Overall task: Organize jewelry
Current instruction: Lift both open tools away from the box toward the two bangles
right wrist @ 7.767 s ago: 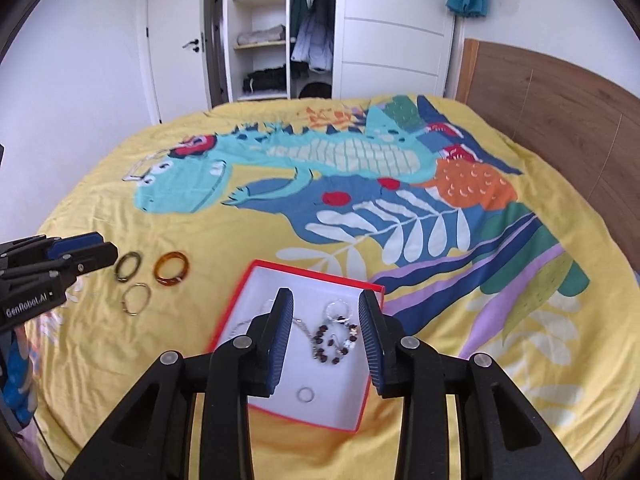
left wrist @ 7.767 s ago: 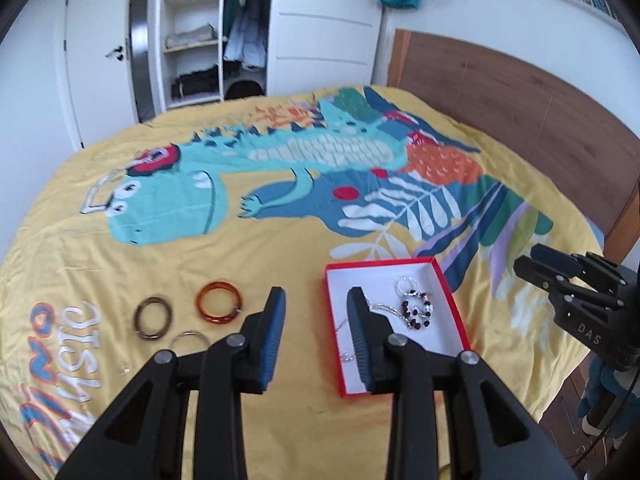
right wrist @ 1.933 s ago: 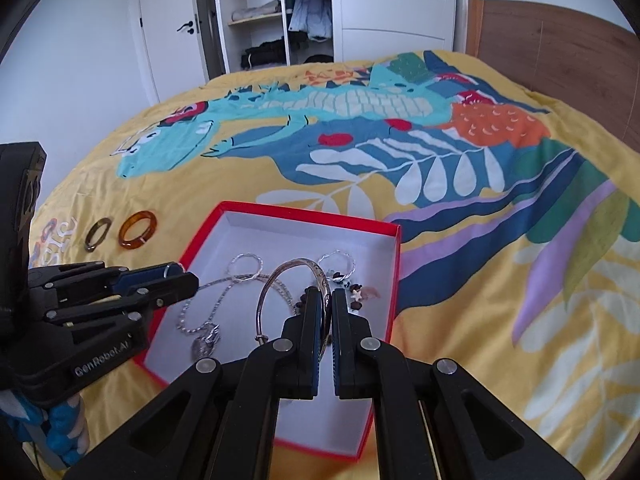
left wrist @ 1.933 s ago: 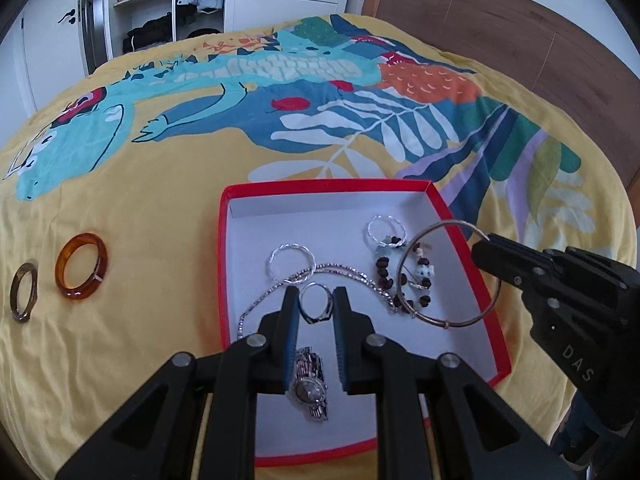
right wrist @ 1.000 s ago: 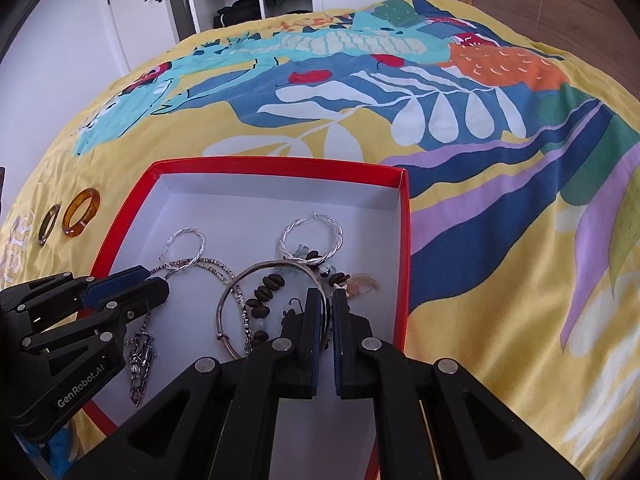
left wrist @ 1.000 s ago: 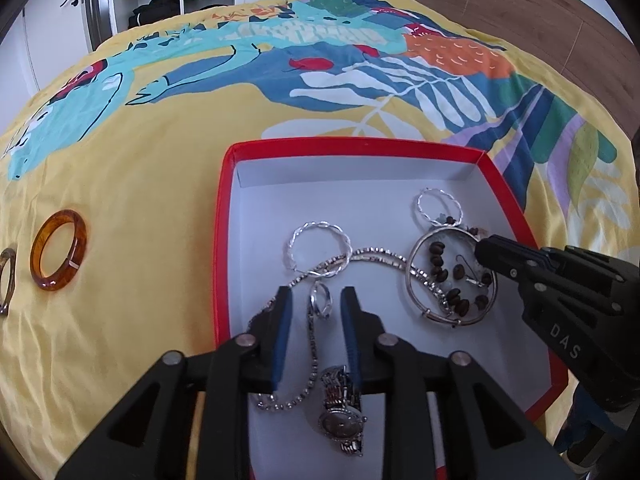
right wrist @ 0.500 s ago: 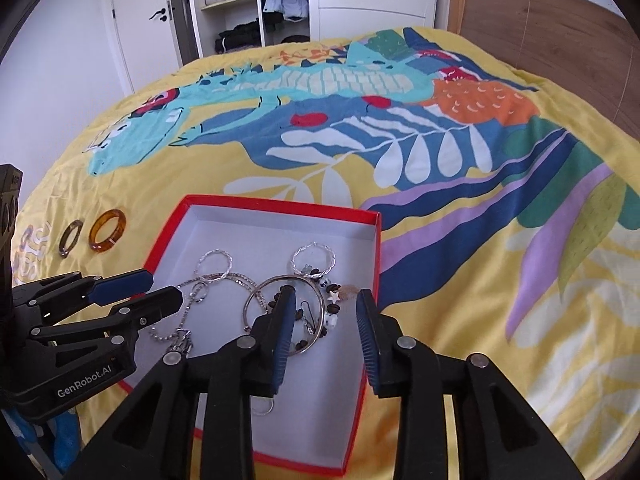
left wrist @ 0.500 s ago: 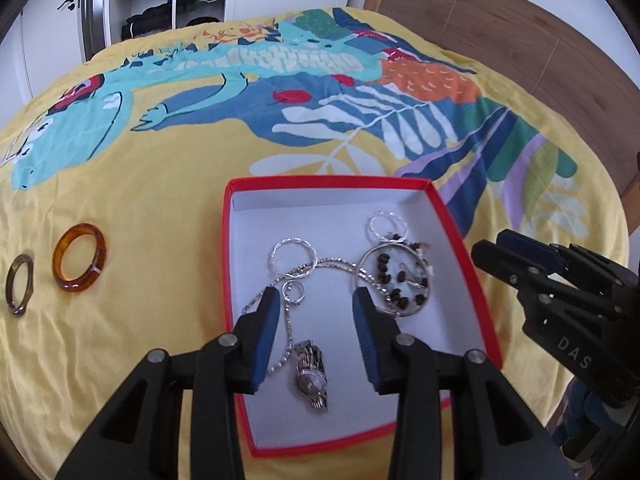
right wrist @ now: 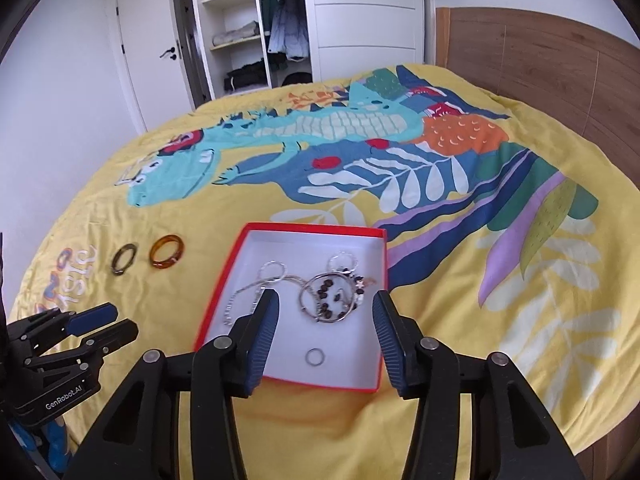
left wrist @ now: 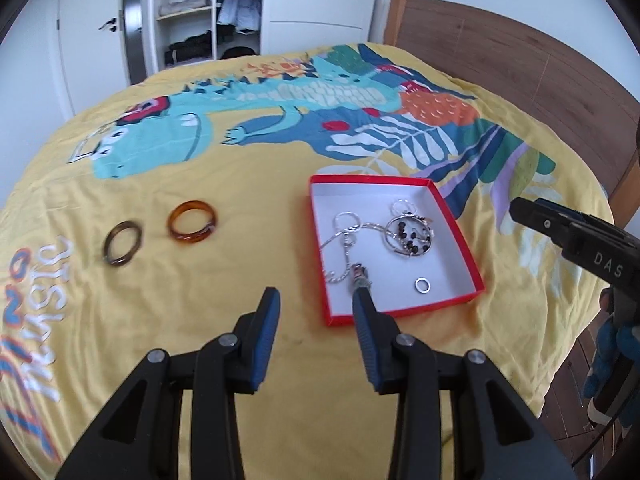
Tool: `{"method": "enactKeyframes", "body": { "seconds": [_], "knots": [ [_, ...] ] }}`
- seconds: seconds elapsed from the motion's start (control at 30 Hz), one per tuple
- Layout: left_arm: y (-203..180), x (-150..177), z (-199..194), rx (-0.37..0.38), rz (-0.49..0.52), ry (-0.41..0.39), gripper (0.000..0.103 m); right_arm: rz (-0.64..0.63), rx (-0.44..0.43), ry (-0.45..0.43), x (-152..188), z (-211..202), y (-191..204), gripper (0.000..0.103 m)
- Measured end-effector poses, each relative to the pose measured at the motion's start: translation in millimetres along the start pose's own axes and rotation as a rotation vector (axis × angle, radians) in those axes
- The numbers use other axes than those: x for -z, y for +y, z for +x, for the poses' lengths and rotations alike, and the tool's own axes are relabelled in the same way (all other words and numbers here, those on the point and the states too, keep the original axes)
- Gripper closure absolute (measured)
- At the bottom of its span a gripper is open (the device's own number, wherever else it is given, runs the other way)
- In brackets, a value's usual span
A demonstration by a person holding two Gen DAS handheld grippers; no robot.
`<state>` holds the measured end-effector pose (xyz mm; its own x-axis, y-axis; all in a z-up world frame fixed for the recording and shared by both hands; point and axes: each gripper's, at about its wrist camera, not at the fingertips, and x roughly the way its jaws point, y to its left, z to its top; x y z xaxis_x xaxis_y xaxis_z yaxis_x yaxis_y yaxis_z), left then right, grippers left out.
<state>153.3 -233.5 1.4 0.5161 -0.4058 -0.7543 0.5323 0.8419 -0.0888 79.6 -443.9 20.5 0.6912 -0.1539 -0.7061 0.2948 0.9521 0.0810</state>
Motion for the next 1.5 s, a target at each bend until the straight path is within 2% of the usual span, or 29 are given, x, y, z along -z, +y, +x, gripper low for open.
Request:
{"method": "enactKeyframes", "body": {
  "seconds": [0.3,0.53,0.9,1.0,1.3,1.5],
  "knots": [
    [37,40,-85,-0.088,-0.085,-0.077,0.067,-0.022,-0.066,-0.047,24,-58,47,0.049],
    [57,66,-134,-0.177,-0.121,-0.138,0.067,-0.091,-0.097,-0.082,38,-96,86,0.049],
    [78,98,-194,-0.252,-0.205,-0.23,0.065,-0.154,-0.14,-0.132,59,-145,129,0.046],
    [80,107,-209,-0.282,-0.213,-0.262,0.058,-0.167,-0.159,-0.139,66,-154,141,0.045],
    [79,122,-245,-0.349,-0.214,-0.337,0.057,-0.21,-0.207,-0.185,78,-181,170,0.043],
    [72,129,-261,-0.38,-0.189,-0.36,0.055,-0.214,-0.23,-0.22,82,-195,179,0.034]
  ]
}}
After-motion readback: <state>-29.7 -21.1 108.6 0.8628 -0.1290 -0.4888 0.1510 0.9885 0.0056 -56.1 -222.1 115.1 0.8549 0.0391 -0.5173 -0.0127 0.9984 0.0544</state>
